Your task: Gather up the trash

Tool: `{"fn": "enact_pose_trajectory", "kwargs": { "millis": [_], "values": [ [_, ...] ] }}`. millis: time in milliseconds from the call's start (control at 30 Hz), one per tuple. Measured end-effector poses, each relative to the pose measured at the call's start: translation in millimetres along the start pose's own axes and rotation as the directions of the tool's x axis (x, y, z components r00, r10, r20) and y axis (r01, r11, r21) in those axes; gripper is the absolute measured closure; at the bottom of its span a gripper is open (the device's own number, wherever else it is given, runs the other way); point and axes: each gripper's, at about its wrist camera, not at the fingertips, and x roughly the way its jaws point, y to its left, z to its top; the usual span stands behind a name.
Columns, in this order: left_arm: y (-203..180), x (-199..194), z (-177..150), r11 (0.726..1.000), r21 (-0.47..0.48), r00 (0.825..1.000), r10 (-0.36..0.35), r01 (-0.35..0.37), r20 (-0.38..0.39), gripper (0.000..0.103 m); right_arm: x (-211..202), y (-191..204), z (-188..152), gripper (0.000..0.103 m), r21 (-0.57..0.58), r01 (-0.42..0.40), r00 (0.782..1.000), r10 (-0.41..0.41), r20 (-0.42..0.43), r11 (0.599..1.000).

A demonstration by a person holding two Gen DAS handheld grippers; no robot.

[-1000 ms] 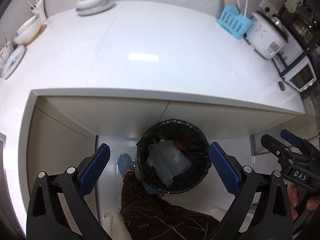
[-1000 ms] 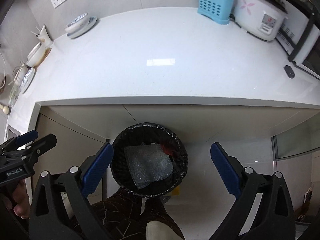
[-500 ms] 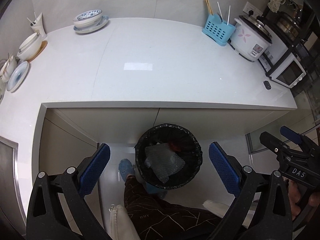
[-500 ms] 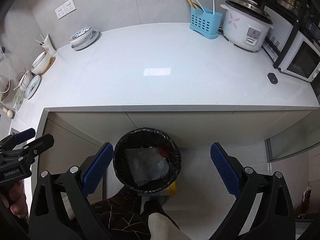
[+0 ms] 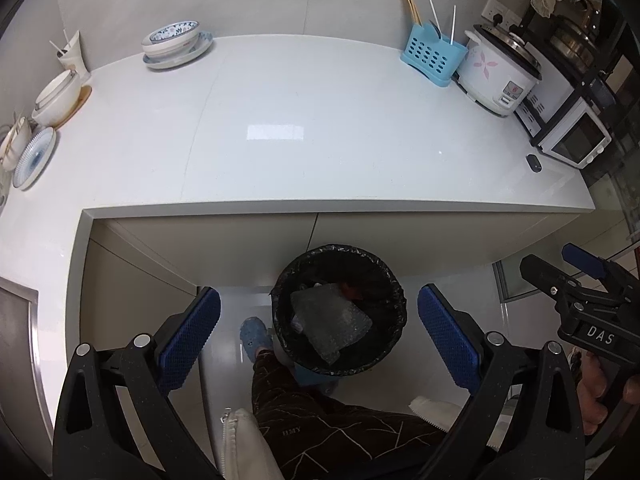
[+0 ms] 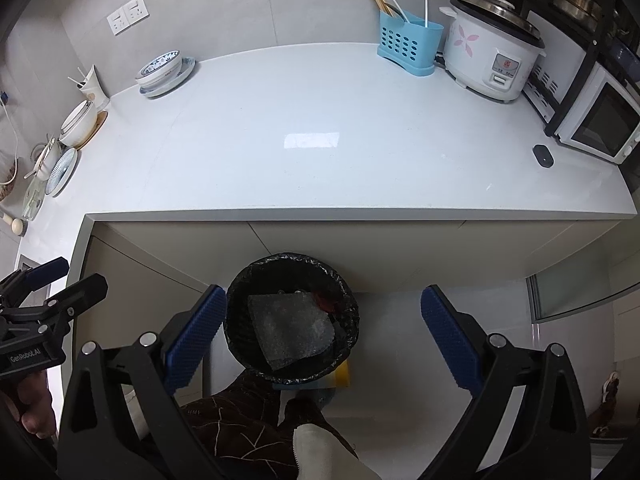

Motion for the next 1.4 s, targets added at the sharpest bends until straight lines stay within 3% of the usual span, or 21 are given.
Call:
{"fn": "enact_pose_trajectory", "kwargs": {
  "millis": [1400],
  "values": [
    [14,7,1,0.997,-0.016,0.997,0.073,-0.074,-0.029,0.006,9,-1,-2,0.009,0.004,-0.02,1.0,0.02,-0.021,1.0]
  ]
}}
